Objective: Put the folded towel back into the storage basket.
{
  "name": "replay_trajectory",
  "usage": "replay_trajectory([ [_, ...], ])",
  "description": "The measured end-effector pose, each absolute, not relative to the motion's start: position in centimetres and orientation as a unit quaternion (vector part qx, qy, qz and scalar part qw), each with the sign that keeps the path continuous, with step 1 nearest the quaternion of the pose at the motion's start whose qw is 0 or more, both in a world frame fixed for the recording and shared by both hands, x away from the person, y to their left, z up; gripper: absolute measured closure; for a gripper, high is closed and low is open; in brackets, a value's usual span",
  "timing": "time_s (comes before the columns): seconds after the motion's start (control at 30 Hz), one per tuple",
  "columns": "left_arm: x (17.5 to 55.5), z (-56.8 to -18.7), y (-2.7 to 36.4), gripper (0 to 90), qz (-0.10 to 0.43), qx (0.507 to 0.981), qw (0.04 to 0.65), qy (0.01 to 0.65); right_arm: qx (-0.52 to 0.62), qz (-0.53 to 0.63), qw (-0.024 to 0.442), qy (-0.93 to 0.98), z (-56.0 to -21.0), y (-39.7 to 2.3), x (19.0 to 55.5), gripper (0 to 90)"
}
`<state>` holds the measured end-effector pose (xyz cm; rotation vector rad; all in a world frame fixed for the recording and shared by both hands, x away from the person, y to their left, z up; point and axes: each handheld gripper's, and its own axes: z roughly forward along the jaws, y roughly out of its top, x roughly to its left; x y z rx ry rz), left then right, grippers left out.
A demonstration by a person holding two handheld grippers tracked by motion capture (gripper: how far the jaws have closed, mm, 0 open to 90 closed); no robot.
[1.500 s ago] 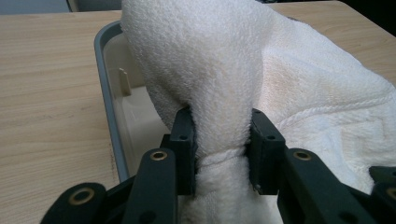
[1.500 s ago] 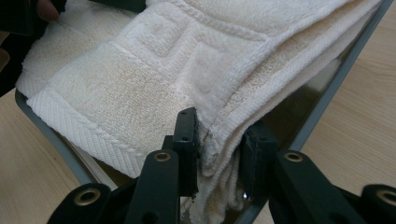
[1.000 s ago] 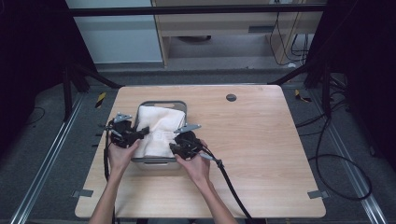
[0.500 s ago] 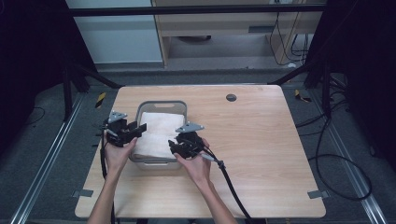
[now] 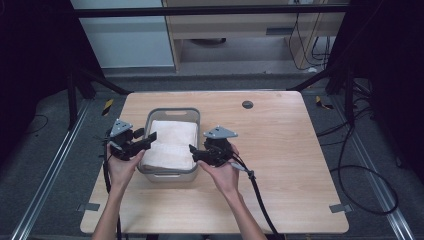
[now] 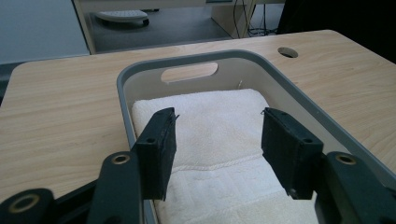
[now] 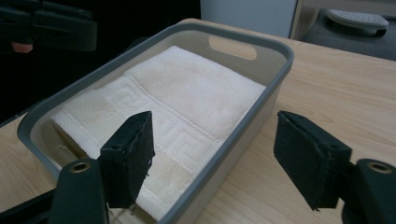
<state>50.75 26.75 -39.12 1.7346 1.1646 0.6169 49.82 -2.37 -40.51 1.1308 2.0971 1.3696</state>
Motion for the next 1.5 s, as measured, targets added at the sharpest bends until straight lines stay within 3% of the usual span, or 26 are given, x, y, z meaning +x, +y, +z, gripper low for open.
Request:
replay_trajectory([
  [0.67, 48.1, -40.0, 25.7, 30.1, 0.239, 0.729, 0.469, 0.438, 0.414, 0.511, 0.198, 0.727, -40.1, -13.6, 48.5, 17.1],
  [1.1, 46.2, -41.4, 25.5, 26.1, 0.241, 0.737, 0.462, 0.431, 0.430, 0.495, 0.221, 0.722, -42.3, -21.3, 47.0, 16.3],
  [1.5, 43.3, -41.6, 26.1, 24.4, 0.258, 0.731, 0.471, 0.420, 0.449, 0.482, 0.232, 0.716, -44.9, -25.3, 45.3, 14.2],
])
